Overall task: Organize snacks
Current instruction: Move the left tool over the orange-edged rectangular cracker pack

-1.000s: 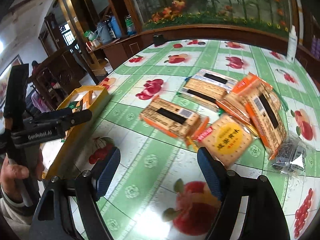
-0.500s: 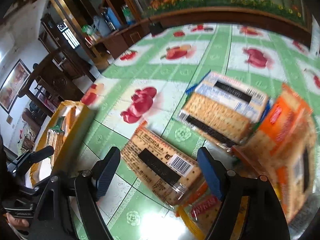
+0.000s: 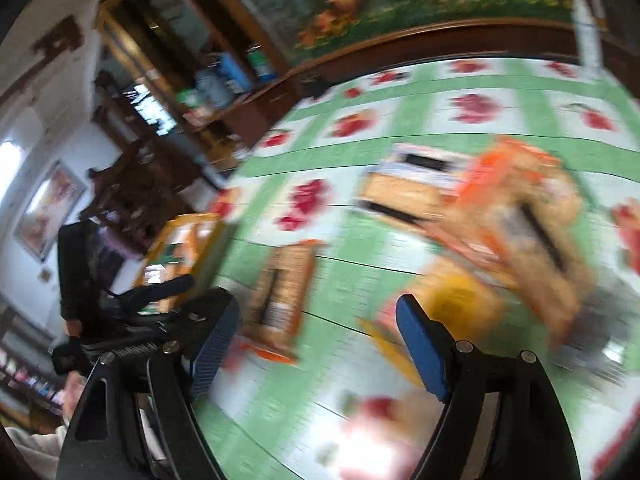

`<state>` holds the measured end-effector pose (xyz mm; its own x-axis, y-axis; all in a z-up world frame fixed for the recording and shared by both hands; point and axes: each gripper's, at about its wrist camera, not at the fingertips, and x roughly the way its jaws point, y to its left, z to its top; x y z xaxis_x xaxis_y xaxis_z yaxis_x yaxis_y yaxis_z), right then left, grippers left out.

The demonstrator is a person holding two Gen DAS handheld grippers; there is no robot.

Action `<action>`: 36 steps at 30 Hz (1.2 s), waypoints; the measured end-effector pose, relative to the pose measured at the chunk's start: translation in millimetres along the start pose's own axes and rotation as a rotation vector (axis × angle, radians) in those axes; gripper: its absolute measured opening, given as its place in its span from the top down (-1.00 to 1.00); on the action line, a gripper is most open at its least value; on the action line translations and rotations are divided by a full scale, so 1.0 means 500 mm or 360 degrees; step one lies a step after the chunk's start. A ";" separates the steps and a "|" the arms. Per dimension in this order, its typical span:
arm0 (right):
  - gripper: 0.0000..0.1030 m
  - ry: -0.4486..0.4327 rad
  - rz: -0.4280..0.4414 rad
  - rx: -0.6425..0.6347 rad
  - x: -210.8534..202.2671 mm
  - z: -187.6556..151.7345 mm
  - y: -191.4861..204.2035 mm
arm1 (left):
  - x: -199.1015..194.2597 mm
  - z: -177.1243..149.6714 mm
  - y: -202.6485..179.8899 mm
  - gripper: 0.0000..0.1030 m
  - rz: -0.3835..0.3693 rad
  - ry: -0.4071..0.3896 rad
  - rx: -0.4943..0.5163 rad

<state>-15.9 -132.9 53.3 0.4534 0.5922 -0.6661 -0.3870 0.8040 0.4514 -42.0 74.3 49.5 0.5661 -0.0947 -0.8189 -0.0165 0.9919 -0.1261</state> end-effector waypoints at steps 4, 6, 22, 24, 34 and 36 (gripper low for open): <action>-0.58 -0.0028 -0.0063 0.0177 -0.019 -0.018 -0.067 | 0.033 0.008 -0.031 -0.74 -0.0029 0.0048 -0.0018; -0.58 -0.0002 -0.0082 0.0210 -0.014 -0.025 -0.080 | 0.049 0.010 -0.044 -0.74 -0.0021 0.0075 -0.0020; -0.59 -0.0004 -0.0494 0.0333 0.064 0.007 -0.076 | 0.125 0.020 -0.070 -0.74 0.0118 0.0157 0.0017; -0.59 -0.0004 -0.0546 0.0323 0.069 0.013 -0.067 | 0.123 0.020 -0.066 -0.74 0.0112 0.0151 0.0005; -0.58 0.0078 -0.0633 0.0037 0.114 0.027 -0.021 | 0.129 0.016 -0.065 -0.74 0.0149 0.0167 0.0044; -0.57 0.0109 -0.0587 -0.0034 0.113 0.016 -0.017 | 0.129 0.014 -0.064 -0.74 0.0124 0.0173 0.0035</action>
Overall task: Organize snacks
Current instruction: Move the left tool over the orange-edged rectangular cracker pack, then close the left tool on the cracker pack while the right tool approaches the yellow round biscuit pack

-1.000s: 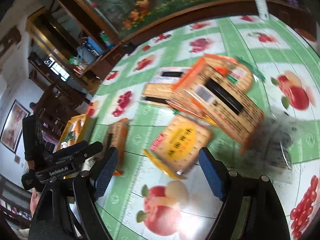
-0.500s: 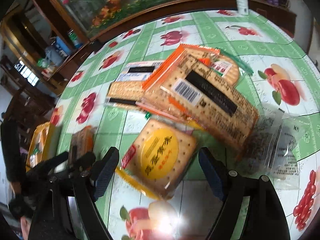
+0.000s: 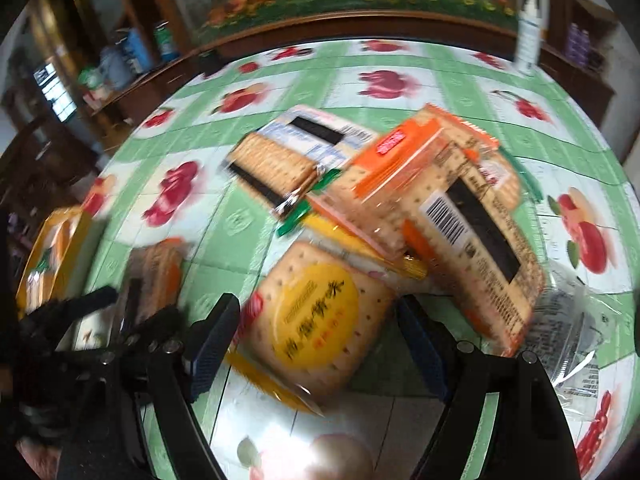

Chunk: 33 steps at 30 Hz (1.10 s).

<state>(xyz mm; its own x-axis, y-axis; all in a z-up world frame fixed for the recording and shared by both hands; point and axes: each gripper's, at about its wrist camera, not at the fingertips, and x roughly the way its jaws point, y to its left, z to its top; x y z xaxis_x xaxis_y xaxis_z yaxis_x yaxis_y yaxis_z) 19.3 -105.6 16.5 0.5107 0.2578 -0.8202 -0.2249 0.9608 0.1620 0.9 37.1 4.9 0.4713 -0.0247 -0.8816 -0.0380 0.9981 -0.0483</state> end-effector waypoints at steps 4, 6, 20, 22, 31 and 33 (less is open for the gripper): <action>-0.57 -0.0041 0.0018 0.0044 -0.022 -0.016 -0.024 | -0.007 0.007 0.011 -0.74 -0.0016 -0.0020 -0.0043; -0.59 -0.0105 0.0115 0.0191 -0.036 -0.009 -0.049 | -0.010 0.009 0.012 -0.74 0.0001 -0.0024 -0.0032; -0.60 0.0012 -0.0237 -0.0063 0.006 0.017 0.003 | -0.016 0.007 0.025 -0.74 -0.0027 -0.0024 -0.0047; -0.60 0.0037 -0.0240 -0.0080 -0.012 -0.002 -0.013 | -0.017 0.006 0.020 -0.74 -0.0033 -0.0026 -0.0038; -0.61 0.0015 -0.0065 0.0191 -0.049 -0.045 -0.064 | -0.004 0.002 -0.005 -0.74 -0.0028 -0.0002 -0.0009; -0.61 0.0012 -0.0059 0.0222 -0.044 -0.045 -0.053 | 0.001 0.003 -0.010 -0.74 -0.0019 0.0004 -0.0004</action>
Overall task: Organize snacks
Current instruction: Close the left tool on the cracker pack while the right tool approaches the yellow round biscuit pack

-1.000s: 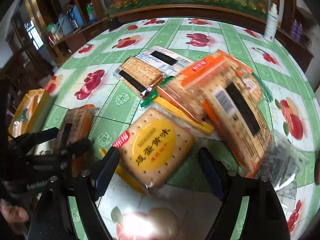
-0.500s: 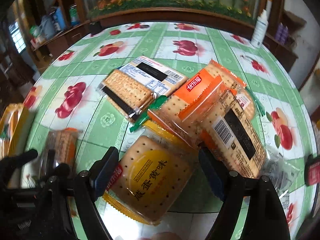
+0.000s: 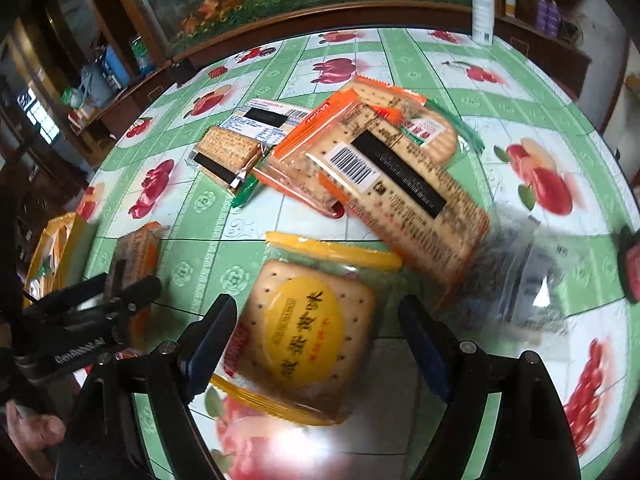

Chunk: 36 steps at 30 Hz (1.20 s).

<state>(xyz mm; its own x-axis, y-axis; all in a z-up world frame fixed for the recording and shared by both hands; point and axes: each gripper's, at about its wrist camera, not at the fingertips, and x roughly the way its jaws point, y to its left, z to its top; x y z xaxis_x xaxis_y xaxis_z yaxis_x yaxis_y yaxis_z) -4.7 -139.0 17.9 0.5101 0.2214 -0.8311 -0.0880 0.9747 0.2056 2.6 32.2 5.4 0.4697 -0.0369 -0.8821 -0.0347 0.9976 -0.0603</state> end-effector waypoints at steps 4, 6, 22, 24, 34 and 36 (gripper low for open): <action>-0.61 0.0000 -0.0065 -0.0096 0.013 -0.006 0.028 | 0.005 0.000 -0.014 -0.75 0.0036 -0.0007 0.0058; -0.46 -0.0036 -0.0050 -0.0138 0.013 -0.014 0.032 | 0.005 -0.002 -0.016 -0.74 0.0028 -0.0028 0.0077; -0.35 -0.0080 0.0054 -0.0223 -0.007 -0.030 0.034 | -0.031 -0.029 -0.009 -0.11 0.0005 -0.0145 0.0173; -0.34 -0.0095 0.0093 -0.0217 -0.019 -0.030 0.038 | -0.041 -0.030 -0.005 -0.10 0.0004 -0.0164 0.0167; -0.34 -0.0075 0.0081 -0.0251 -0.012 -0.030 0.058 | -0.063 -0.041 0.016 -0.11 -0.0010 -0.0180 0.0125; -0.34 -0.0048 0.0069 -0.0269 -0.001 -0.031 0.065 | -0.062 -0.043 0.017 -0.11 -0.0008 -0.0179 0.0124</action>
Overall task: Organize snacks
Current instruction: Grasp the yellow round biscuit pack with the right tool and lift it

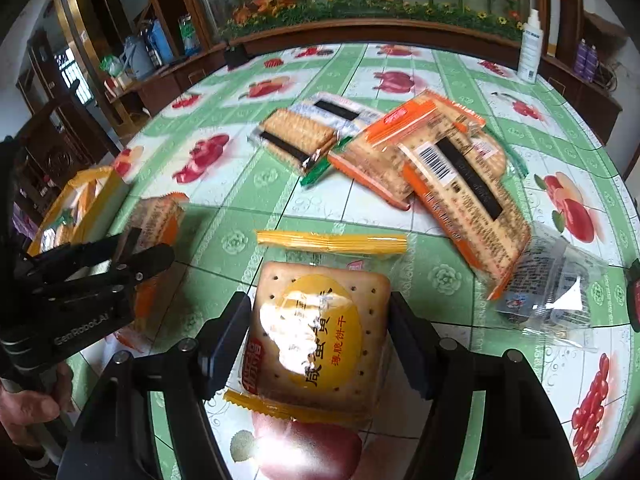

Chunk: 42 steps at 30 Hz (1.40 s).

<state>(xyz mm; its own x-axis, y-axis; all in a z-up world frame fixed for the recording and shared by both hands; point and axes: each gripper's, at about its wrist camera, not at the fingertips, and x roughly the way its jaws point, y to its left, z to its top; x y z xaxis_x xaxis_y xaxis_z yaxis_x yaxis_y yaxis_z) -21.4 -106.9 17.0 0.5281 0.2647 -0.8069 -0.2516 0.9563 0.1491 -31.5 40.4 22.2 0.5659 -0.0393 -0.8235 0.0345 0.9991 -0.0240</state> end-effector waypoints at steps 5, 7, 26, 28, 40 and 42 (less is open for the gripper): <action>-0.57 0.0039 -0.0060 -0.0015 0.010 -0.005 0.009 | 0.003 -0.002 0.002 -0.11 -0.0010 0.0011 -0.0004; -0.57 0.0060 -0.0099 -0.0026 0.010 -0.014 0.012 | 0.005 -0.003 0.002 -0.11 -0.0019 0.0013 -0.0002; -0.32 -0.0105 0.0002 -0.0041 -0.045 -0.003 0.021 | -0.048 -0.010 0.007 -0.11 0.0010 -0.0095 0.0025; -0.32 -0.0127 0.0033 -0.0059 -0.054 0.004 0.037 | -0.064 -0.008 0.016 -0.11 0.0012 -0.0121 0.0019; -0.32 -0.0212 0.0159 -0.0186 -0.070 0.043 0.143 | -0.146 -0.012 0.100 -0.11 0.0064 -0.0239 -0.0039; -0.32 -0.0212 0.0181 -0.0220 -0.067 0.051 0.166 | -0.161 -0.014 0.120 -0.11 0.0076 -0.0255 -0.0055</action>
<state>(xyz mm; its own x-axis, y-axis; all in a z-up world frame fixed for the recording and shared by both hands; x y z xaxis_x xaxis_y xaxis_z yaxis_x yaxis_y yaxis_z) -39.5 -33.1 71.0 0.5903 0.3928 -0.7052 -0.4197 0.8956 0.1476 -80.8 103.8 83.1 0.6906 0.0089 -0.7232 -0.0224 0.9997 -0.0090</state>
